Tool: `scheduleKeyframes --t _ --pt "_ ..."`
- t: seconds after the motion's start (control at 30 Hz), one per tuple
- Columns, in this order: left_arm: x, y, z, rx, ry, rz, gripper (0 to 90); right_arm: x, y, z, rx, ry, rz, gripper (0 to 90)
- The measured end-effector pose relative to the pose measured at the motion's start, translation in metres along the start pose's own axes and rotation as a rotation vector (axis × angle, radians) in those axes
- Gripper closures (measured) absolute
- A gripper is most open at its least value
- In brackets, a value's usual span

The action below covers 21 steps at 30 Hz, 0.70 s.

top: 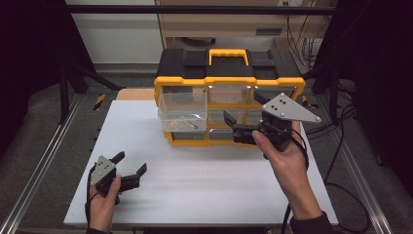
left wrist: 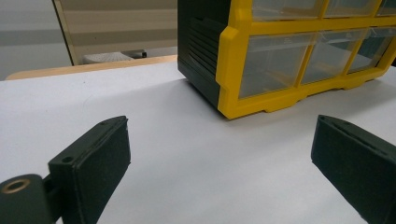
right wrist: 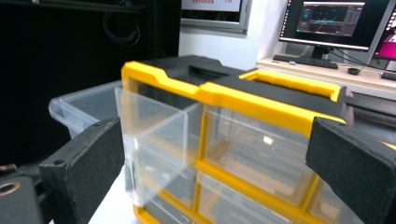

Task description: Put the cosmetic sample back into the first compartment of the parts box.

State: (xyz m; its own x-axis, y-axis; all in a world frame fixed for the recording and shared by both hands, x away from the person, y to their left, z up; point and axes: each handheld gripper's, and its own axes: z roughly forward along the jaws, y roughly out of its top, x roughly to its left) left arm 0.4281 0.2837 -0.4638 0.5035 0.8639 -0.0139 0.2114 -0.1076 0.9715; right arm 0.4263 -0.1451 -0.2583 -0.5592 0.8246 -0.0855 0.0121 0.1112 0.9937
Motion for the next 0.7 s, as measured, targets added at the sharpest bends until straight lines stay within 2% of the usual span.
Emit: scheduleKeyframes --t 0.2,0.4,0.7 --pt "-0.002 0.0 0.001 0.004 -0.003 0.008 4.4 -0.01 -0.011 -0.011 0.003 -0.025 -0.051 7.2" --pt "-0.001 -0.001 -0.001 0.002 0.003 0.0 4.3 -0.019 -0.026 -0.02 -0.002 -0.037 -0.05 7.8" --pt "-0.003 0.0 0.0 0.004 -0.002 0.008 4.3 -0.034 -0.06 -0.036 0.024 -0.08 -0.031 5.5"
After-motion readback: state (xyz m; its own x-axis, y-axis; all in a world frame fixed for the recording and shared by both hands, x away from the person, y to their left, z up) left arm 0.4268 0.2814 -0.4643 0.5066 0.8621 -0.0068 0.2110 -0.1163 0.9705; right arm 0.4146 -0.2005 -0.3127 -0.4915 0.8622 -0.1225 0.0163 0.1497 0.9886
